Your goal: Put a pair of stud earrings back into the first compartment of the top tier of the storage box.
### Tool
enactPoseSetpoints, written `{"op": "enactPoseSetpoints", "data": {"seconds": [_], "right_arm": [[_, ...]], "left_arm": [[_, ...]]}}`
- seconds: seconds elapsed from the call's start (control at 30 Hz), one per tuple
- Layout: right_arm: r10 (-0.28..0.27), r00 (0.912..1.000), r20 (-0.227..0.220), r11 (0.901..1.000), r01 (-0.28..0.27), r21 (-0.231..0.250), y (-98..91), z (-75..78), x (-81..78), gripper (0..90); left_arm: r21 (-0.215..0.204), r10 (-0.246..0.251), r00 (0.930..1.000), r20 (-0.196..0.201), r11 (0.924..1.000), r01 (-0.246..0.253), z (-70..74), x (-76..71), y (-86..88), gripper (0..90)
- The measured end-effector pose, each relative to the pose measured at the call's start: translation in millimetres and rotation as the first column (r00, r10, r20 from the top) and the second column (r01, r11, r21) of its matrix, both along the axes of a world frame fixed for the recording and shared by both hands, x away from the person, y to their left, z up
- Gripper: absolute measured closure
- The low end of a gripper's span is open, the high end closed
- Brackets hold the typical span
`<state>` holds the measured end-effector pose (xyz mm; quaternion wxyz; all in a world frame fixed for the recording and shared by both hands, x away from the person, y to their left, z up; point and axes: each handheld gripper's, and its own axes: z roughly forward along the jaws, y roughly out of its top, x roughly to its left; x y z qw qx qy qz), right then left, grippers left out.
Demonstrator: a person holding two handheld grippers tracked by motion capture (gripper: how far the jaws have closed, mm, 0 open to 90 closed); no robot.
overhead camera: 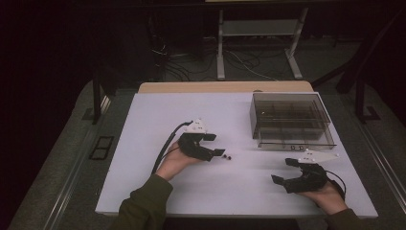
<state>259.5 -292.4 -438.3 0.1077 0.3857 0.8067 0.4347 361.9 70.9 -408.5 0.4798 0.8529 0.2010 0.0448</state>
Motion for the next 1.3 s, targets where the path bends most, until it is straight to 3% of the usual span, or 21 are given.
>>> {"op": "enactPoseSetpoints", "data": {"seconds": [0.23, 0.37, 0.8, 1.3], "right_arm": [[-0.004, 1.0, 0.004, 1.0, 0.004, 0.0, -1.2, 0.1, 0.1, 11.2], [-0.006, 1.0, 0.006, 1.0, 0.006, 0.001, -1.5, 0.1, -0.2, 11.2], [-0.009, 0.9999, 0.008, 1.0, 0.009, 0.0, -3.0, 0.6, -1.8, 11.2], [-0.009, 0.9999, 0.006, 1.0, 0.009, 0.002, -3.2, 0.2, -1.5, 11.2]], "left_arm": [[-0.019, -0.001, 0.9999, -0.013, 0.9998, 0.001, -3.1, 9.8, -10.6, 37.2], [-0.027, -0.007, 0.9996, -0.026, 0.9996, 0.006, -7.5, 12.4, -12.9, 46.0], [0.049, -0.046, 0.9936, -0.103, 0.9975, 0.051, -28.9, 15.7, -25.7, 67.4], [0.106, -0.048, 0.9908, -0.127, 0.9924, 0.062, -36.5, 15.4, -28.1, 75.5]]}}
